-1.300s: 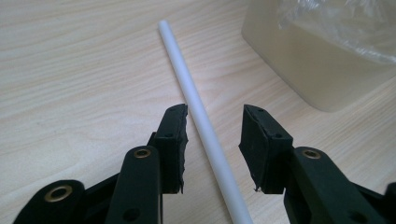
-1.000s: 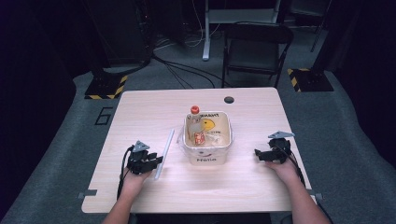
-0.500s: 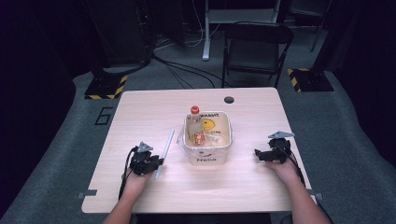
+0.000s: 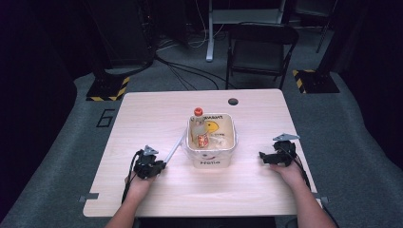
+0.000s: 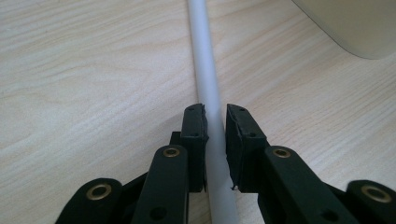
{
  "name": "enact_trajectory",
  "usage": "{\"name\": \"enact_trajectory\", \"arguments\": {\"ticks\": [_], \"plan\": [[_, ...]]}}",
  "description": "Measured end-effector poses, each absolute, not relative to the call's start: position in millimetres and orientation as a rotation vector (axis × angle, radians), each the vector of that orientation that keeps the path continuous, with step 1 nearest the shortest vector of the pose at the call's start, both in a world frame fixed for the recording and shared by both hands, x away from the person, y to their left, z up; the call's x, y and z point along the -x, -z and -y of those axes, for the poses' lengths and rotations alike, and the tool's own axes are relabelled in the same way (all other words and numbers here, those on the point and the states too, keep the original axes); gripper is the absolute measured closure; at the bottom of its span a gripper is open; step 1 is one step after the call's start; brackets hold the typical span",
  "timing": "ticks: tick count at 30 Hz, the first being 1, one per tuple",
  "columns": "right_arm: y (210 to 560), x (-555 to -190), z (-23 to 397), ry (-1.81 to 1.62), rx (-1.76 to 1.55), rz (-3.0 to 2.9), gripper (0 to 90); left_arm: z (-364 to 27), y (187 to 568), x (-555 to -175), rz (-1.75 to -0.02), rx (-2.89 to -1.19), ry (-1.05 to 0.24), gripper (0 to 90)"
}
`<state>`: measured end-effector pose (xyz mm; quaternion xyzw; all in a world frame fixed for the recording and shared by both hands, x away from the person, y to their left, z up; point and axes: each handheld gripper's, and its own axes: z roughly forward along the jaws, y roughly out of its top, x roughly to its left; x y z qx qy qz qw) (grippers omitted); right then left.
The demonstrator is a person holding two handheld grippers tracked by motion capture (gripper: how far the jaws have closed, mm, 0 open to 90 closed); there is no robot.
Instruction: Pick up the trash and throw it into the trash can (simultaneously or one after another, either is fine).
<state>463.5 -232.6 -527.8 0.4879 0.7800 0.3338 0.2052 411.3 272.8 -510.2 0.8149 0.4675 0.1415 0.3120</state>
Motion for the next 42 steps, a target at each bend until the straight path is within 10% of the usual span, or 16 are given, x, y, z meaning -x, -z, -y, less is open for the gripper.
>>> {"name": "enact_trajectory", "arguments": {"ticks": [42], "plan": [[527.8,-463.5,232.6,-0.930,-1.360,-2.174,3.3,-291.6,486.8,-410.5,-1.239,-2.071,-0.395,78.8]]}}
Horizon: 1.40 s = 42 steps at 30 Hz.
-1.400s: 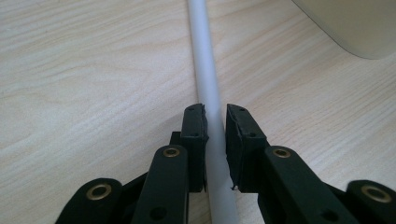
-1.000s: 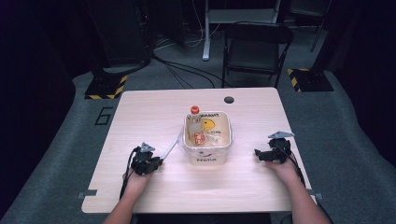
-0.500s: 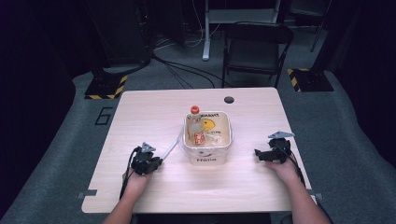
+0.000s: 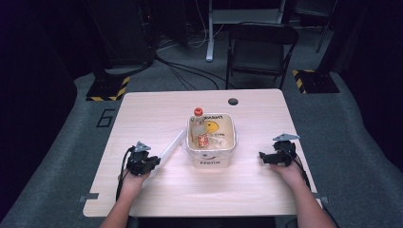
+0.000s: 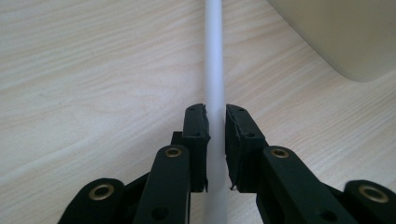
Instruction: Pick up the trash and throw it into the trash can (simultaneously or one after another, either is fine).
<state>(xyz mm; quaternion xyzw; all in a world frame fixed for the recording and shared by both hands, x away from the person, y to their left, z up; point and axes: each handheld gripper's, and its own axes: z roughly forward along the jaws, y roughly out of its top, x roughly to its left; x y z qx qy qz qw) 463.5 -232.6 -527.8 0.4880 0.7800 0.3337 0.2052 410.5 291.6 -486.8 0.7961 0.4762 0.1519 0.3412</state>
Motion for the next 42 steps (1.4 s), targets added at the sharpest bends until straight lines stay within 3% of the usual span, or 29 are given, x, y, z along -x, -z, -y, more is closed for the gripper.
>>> {"name": "enact_trajectory", "arguments": {"ticks": [42], "plan": [[527.8,-463.5,232.6,-0.930,-1.360,-2.175,3.3,-308.9,417.7,-386.1,-1.106,-2.082,-0.416,78.7]]}}
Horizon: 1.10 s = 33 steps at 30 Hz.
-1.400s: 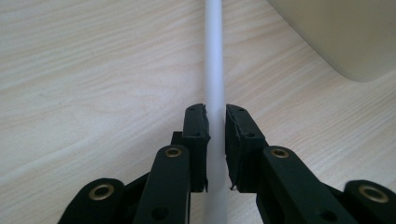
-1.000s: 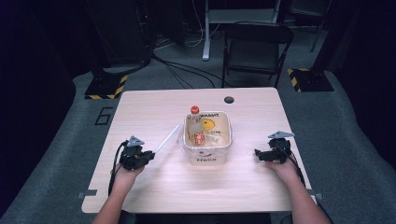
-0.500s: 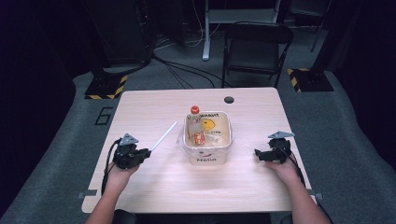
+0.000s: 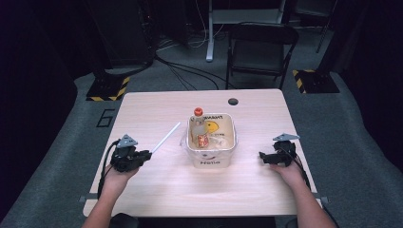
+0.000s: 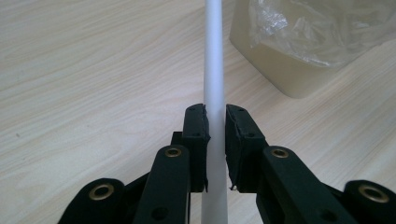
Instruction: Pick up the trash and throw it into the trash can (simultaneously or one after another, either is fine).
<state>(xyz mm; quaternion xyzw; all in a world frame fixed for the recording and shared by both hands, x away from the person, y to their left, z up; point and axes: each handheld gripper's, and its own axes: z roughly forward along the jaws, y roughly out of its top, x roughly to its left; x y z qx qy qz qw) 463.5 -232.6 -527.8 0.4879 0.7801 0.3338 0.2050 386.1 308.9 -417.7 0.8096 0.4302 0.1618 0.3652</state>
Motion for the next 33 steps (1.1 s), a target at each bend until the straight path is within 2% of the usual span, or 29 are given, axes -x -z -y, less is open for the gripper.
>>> {"name": "enact_trajectory", "arguments": {"ticks": [33], "plan": [[527.8,-463.5,232.6,-0.931,-1.360,-2.174,3.3,-292.9,385.3,-357.2,-0.961,-2.125,-0.421,78.7]]}}
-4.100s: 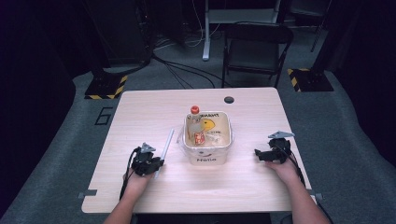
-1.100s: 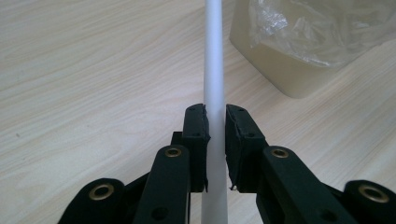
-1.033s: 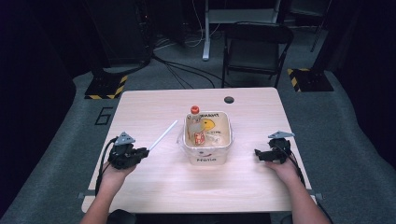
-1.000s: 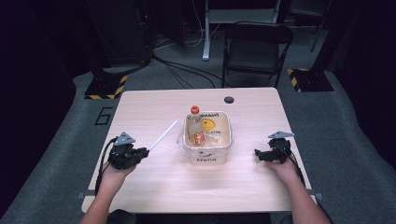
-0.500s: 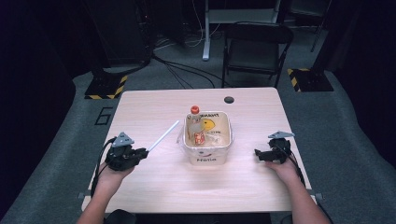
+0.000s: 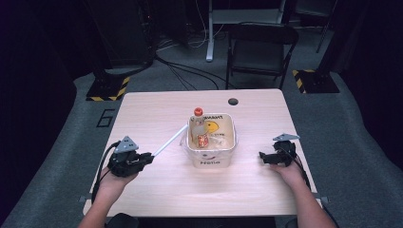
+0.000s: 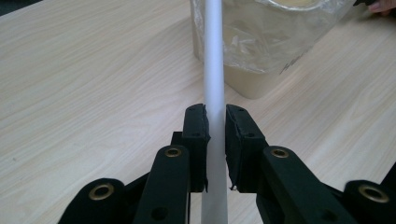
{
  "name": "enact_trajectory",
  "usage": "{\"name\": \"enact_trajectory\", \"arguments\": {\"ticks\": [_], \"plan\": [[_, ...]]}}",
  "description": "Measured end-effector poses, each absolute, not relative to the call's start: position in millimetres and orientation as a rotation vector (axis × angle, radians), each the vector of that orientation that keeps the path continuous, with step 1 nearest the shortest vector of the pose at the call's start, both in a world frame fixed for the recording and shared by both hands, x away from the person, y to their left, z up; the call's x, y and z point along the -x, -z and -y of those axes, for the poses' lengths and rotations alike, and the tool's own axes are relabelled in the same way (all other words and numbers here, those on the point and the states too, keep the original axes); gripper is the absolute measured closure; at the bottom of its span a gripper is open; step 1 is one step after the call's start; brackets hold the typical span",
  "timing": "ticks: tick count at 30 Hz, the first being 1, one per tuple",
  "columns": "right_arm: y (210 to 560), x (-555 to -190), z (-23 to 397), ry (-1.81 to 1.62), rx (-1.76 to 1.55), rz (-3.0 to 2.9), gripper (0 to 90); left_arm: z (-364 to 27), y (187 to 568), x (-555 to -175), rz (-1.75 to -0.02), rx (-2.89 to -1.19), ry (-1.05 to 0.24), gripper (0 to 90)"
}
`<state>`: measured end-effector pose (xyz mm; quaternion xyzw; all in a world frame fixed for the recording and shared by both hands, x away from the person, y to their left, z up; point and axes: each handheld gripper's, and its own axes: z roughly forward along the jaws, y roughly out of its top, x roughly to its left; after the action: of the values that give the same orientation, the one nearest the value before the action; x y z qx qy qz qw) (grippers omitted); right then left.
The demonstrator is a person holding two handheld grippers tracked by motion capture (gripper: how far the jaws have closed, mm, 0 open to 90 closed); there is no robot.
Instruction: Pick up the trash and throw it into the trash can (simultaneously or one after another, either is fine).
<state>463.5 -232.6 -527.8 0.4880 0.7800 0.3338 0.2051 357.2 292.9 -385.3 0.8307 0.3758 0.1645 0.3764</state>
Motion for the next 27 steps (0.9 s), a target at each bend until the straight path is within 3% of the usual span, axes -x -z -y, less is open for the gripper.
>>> {"name": "enact_trajectory", "arguments": {"ticks": [27], "plan": [[527.8,-463.5,232.6,-0.931,-1.360,-2.175,3.3,-261.0,378.9,-360.2,-0.862,-2.162,-0.403,78.7]]}}
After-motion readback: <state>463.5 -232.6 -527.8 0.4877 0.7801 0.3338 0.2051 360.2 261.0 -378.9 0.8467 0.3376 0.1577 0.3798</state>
